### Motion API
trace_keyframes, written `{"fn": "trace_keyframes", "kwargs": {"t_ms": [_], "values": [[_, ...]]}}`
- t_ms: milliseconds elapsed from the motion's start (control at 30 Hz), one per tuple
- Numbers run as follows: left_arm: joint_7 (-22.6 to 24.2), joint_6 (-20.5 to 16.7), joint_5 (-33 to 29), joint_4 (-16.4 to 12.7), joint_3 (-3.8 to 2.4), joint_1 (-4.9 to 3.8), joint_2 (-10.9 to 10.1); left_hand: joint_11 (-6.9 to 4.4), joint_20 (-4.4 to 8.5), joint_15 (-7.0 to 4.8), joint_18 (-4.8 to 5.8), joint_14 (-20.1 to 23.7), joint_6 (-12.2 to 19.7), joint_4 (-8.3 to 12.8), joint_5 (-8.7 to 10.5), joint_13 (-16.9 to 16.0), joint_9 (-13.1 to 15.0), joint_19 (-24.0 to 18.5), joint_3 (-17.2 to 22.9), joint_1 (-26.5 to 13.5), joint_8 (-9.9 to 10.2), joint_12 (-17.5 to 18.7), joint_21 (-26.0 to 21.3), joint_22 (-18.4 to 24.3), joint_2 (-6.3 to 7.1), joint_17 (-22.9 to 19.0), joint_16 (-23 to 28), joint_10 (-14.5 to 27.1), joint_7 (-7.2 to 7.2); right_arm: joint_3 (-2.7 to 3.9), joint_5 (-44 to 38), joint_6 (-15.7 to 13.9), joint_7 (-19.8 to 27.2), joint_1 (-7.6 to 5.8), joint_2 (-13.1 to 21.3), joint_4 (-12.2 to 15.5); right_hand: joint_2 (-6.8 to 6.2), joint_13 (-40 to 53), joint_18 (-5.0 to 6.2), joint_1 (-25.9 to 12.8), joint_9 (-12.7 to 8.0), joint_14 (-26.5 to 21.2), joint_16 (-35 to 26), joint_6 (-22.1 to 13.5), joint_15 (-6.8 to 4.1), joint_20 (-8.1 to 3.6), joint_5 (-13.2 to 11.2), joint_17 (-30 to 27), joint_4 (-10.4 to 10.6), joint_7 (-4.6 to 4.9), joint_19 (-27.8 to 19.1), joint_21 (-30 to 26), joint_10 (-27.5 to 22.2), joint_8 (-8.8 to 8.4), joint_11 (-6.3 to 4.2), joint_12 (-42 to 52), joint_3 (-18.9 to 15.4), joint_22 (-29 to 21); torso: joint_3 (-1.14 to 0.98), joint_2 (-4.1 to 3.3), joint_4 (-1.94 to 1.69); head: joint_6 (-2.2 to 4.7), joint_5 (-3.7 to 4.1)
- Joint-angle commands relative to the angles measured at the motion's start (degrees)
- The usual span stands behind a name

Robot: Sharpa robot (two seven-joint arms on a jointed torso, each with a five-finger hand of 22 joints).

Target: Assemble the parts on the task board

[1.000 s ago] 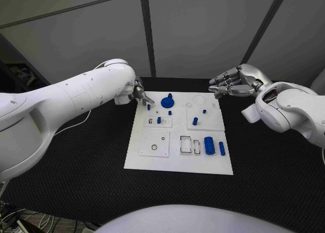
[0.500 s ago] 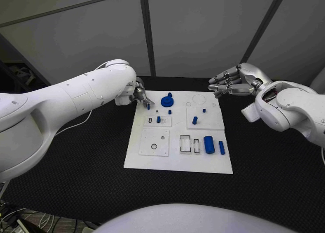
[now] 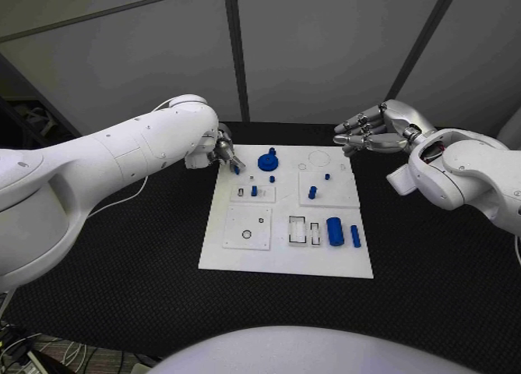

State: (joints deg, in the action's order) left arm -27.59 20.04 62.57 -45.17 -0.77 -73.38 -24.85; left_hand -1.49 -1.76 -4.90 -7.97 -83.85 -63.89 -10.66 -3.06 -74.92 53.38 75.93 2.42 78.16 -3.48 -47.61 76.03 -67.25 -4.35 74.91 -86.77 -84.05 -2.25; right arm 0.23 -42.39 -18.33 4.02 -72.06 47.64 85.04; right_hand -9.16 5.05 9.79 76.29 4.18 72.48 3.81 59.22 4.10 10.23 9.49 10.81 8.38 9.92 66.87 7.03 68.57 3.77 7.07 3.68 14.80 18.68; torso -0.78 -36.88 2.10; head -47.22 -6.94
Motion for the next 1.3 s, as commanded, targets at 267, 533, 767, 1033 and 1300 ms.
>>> {"fn": "trace_keyframes", "kwargs": {"t_ms": [267,533,767,1033,1300], "values": [[1.8,-2.9,-4.4,-2.0,0.0,0.05,-1.3,-0.26,0.18,0.02,2.7,-5.2,0.3,7.2,-8.9,-2.8,3.2,-0.3,5.1,3.9,-1.2,0.8,-0.7,-0.1,-2.29,11.1,-0.3,-1.6,0.01,0.04,0.2,0.5,0.4,-0.11,-0.1,-0.1,0.48,0.0,0.63,0.2,0.0,-0.3,-0.2,-0.4,0.21,0.0,0.4,-0.1,0.1,0.03,0.3,-0.4,-0.4,-0.04,-0.11,0.0,-0.3,-0.1,0.02,0.0,-0.07,-0.15,0.03],[1.3,-5.1,-6.0,-7.7,-0.17,0.07,-5.1,-0.33,0.16,-0.04,2.68,-5.2,0.3,9.1,-8.44,-2.9,5.4,-0.2,6.7,2.2,-1.8,0.7,-0.8,-0.3,-2.0,11.1,-0.3,-1.9,0.1,0.04,0.2,0.6,0.4,-0.11,0.0,-0.2,0.63,0.0,0.63,0.0,0.0,-0.3,-0.2,-0.3,0.22,0.01,0.3,-0.2,0.2,0.05,0.4,-0.5,-0.4,-0.04,-0.09,0.0,-0.5,-0.3,-0.02,0.09,-0.19,-0.23,-0.06],[1.0,-9.4,-6.2,-14.9,-0.58,0.12,-9.5,-0.39,0.21,-0.1,2.72,-5.2,0.3,10.2,-8.39,-3.0,6.4,-0.1,7.6,1.3,-2.0,0.3,-0.7,-0.5,-1.82,11.2,-0.4,-2.1,0.16,0.04,0.3,0.7,0.4,-0.11,0.2,-0.3,0.69,0.0,0.63,-0.1,0.0,-0.3,-0.2,-0.4,0.24,0.01,0.3,-0.2,0.4,0.06,0.5,-0.6,-0.4,-0.04,-0.08,0.0,-0.6,-0.4,-0.04,0.21,-0.4,-0.23,-0.16],[0.3,-14.3,-5.4,-23.4,-0.62,1.3,-14.3,-0.48,0.26,-0.17,2.72,-5.2,0.2,11.1,-8.44,-3.2,7.3,0.0,8.4,0.4,-2.2,-0.4,-0.7,-0.6,-1.64,11.0,-0.3,-2.3,0.26,0.04,0.3,0.8,0.4,-0.11,0.5,-0.3,0.7,0.0,0.62,-0.2,0.0,-0.3,-0.2,-0.4,0.24,0.02,0.3,-0.2,0.4,0.07,0.5,-0.7,-0.4,-0.04,-0.08,0.0,-0.6,-0.4,-0.16,0.23,-0.71,-0.26,-0.27],[-0.1,-16.5,-0.4,-29.3,-0.59,3.7,-17.5,-0.53,0.31,-0.23,2.75,-5.2,0.1,11.8,-8.47,-3.3,7.9,0.1,8.9,-0.1,-2.3,-0.5,-0.6,-0.8,-1.46,11.1,-0.3,-2.5,0.32,0.03,0.3,0.8,0.4,-0.1,0.6,-0.3,0.71,0.0,0.62,-0.2,0.0,-0.3,-0.2,-0.4,0.24,0.02,0.3,-0.2,0.4,0.07,0.5,-0.7,-0.4,-0.04,-0.08,0.0,-0.7,-0.4,-0.13,0.14,-0.71,-0.3,-0.4]]}}
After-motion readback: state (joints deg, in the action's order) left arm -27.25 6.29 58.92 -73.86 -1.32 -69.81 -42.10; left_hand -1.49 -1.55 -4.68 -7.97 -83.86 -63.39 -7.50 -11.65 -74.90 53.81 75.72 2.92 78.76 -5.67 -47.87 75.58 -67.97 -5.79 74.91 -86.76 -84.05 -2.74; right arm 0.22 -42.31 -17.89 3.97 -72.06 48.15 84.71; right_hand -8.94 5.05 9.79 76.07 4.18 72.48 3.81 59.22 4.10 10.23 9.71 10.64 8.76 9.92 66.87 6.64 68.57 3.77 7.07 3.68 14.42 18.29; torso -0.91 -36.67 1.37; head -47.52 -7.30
